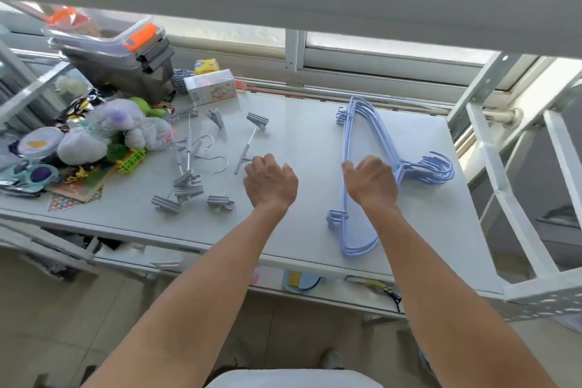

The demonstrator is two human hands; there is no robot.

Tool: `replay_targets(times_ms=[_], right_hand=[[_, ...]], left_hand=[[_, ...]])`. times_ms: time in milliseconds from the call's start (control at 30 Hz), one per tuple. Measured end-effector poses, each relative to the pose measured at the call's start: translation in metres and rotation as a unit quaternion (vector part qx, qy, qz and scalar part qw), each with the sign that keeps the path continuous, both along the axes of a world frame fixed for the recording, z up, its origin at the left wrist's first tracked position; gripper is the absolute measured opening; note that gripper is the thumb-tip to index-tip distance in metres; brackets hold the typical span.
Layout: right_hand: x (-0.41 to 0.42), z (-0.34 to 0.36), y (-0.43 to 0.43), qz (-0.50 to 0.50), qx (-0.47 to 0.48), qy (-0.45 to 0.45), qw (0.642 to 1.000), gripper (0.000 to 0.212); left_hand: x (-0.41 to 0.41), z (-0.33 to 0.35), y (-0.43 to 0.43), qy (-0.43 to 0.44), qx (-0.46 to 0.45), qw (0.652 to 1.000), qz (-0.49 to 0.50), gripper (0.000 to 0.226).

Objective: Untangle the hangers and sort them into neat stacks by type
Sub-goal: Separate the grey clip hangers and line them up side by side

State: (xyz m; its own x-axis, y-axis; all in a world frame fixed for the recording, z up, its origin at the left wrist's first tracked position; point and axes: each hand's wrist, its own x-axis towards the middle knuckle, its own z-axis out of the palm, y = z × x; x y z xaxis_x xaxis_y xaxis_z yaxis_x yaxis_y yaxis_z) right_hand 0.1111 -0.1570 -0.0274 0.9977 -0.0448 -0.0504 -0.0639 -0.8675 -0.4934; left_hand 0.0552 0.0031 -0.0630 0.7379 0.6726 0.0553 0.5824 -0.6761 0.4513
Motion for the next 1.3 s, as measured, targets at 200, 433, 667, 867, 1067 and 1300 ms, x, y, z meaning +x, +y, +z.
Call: replay_targets(times_ms=[200, 433, 667, 867, 1067, 1300], right_hand=[[-0.039, -0.030, 0.100, 0.189, -0.005, 0.032, 0.982, 0.038], [-0.041, -0.064, 0.148, 0.286, -0.137, 0.069, 0.946, 0.065], [-0.044, -0.082, 0.152, 0.276, -0.196, 0.079, 0.938, 0.065], [-0.031, -0.080, 0.157, 0.252, -0.192, -0.016, 0.948, 0.041], [-0.004, -0.058, 0.167, 0.240, -0.079, -0.014, 0.968, 0.027], [0.002, -0.049, 0.180, 0.204, -0.113, 0.054, 0.971, 0.015]], left_hand=[[-0.041, -0.020, 0.075, 0.191, 0.043, 0.975, -0.105, 0.052], [-0.074, -0.040, 0.084, 0.128, 0.110, 0.954, -0.247, 0.051], [-0.079, -0.050, 0.083, 0.146, 0.137, 0.945, -0.259, 0.059], [-0.075, -0.049, 0.080, 0.143, 0.128, 0.943, -0.271, 0.057], [-0.068, -0.046, 0.073, 0.113, 0.152, 0.926, -0.325, 0.049], [-0.064, -0.044, 0.066, 0.139, 0.211, 0.914, -0.318, 0.050]])
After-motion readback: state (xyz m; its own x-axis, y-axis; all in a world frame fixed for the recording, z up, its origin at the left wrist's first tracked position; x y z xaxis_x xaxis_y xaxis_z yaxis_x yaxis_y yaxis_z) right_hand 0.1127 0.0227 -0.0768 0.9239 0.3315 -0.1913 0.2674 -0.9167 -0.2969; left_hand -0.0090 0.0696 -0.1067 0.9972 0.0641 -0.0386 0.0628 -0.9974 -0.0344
